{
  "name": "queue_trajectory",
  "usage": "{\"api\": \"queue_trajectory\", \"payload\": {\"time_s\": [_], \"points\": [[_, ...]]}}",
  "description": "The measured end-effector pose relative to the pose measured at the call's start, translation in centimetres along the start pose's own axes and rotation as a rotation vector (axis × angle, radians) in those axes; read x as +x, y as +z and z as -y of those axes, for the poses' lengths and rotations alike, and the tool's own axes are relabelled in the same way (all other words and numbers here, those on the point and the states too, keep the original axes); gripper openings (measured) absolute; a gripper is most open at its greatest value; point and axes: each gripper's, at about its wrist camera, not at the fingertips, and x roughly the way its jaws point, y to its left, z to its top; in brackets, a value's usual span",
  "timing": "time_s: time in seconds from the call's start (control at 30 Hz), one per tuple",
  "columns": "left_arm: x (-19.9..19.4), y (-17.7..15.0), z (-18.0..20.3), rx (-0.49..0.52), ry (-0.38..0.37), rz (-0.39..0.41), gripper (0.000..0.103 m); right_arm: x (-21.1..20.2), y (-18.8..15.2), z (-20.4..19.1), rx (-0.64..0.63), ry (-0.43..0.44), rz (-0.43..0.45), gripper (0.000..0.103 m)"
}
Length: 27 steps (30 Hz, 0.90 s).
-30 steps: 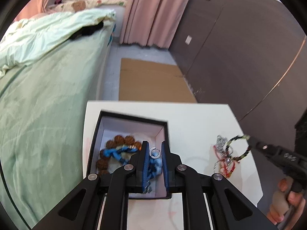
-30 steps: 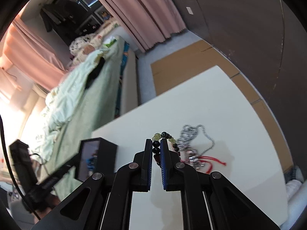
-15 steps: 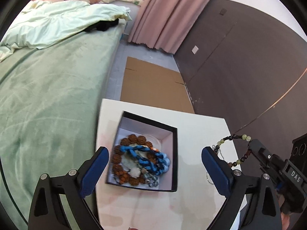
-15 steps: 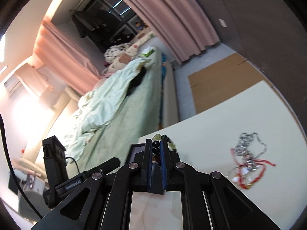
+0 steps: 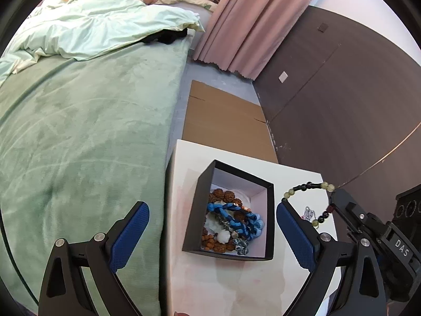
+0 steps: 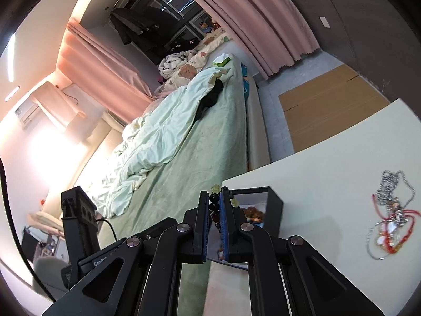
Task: Organize jewelry
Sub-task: 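Drop the silver ring into the black box with the left gripper while the right drops the bead bracelet in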
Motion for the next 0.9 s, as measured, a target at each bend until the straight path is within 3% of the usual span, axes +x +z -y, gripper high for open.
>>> {"api": "queue_trajectory", "payload": {"time_s": [0.07,0.13,0.17,0.2,0.43,0.77,0.83,0.9], "points": [[-0.1,0.1,-0.4,-0.01,-0.001,0.005,0.097,0.6,-0.1,-0.3,0.008,0.04,0.005,0.01],[-0.3,0.1,-0.7,-0.017,0.001,0.009,0.097,1.4,-0.2,-0.4,0.011,0.062,-0.022,0.024],[-0.4,0.2,-0.8,-0.02,0.002,0.011,0.097,2.2,-0.2,-0.5,0.015,0.077,-0.055,0.053],[-0.4,0.2,-0.9,-0.022,0.003,0.012,0.097,2.4,-0.3,-0.4,0.022,0.081,-0.066,0.071],[-0.8,0.1,-0.2,0.0,-0.002,0.041,0.103,0.0,-0.3,2.1,0.101,0.012,-0.001,0.073],[-1.0,-1.0,3.0,0.105,-0.039,0.081,0.103,-4.4,-0.5,3.0,0.052,-0.121,0.05,0.073],[-1.0,-1.3,3.9,0.125,-0.04,0.084,0.103,-4.9,-0.4,3.4,0.044,-0.157,0.036,0.08],[-1.1,-1.5,4.6,0.145,-0.05,0.092,0.103,-5.4,-0.3,4.0,0.044,-0.185,0.046,0.094]]}}
